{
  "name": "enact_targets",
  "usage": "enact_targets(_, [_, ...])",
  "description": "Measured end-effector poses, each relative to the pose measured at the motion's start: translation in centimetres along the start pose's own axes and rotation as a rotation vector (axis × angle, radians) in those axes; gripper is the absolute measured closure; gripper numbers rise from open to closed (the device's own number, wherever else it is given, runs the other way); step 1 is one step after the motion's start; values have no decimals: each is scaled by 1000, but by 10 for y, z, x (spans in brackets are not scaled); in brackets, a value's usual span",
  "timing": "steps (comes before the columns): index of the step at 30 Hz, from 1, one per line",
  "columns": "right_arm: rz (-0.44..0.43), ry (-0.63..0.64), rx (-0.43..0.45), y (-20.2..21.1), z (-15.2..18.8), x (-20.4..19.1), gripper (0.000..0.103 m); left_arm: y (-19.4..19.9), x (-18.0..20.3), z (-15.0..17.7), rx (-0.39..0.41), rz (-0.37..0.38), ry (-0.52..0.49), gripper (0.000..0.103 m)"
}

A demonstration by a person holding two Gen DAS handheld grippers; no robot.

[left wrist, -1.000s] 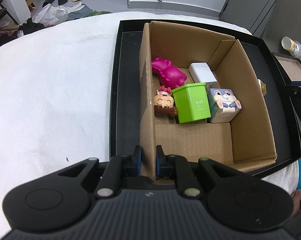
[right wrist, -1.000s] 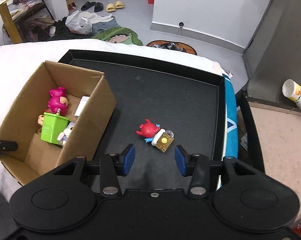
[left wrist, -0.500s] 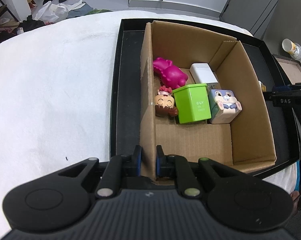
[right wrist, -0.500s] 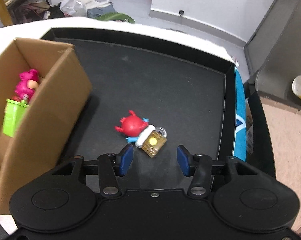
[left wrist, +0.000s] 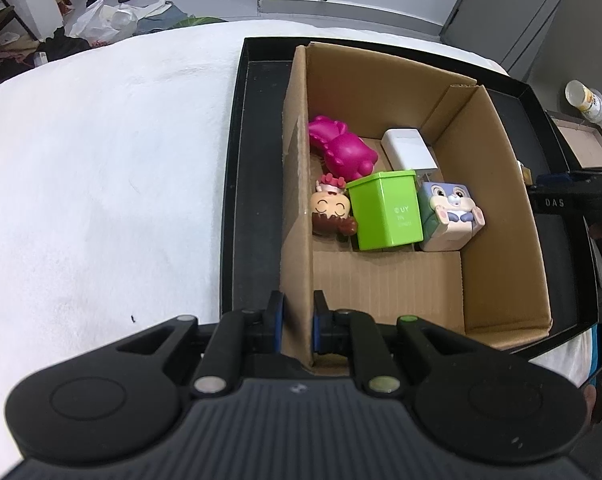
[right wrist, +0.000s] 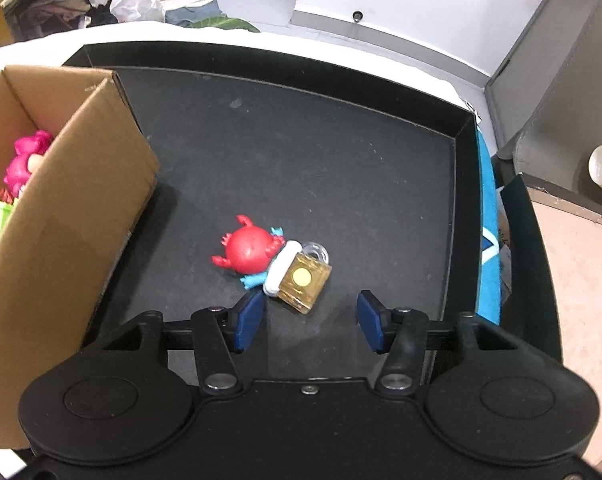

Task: Organize rigid objects
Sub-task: 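Withdraw the right tool toward the red figure with the jar, then close the right gripper on the red figure's yellow-lidded jar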

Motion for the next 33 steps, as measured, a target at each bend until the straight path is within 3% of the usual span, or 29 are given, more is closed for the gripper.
enact_targets(8, [-51,-70,21,-2,-7,5,49,1,2,0,1,-7,-4,90])
enact_targets(17, [-106,-70,35,-7,-10,6,49,1,3,0,-1,-14,-9,91])
enact_targets(20, [-126,-52,23,-10,-10,3,53,1,3,0,0,-14,-8,91])
enact_targets(33, [-102,-33,-39,5,2,-3,55,0,2,1,3,-9,2,91])
Point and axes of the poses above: each gripper's, at about its wrist camera, not at the fingertips, and y roughly against the way its jaws point, x to its right, z to its underside, the point moved 1 cm from there along -y, roughly the way its jaws point, and after that the axes turned 9 degrees about -y, right-handed, at the moved point
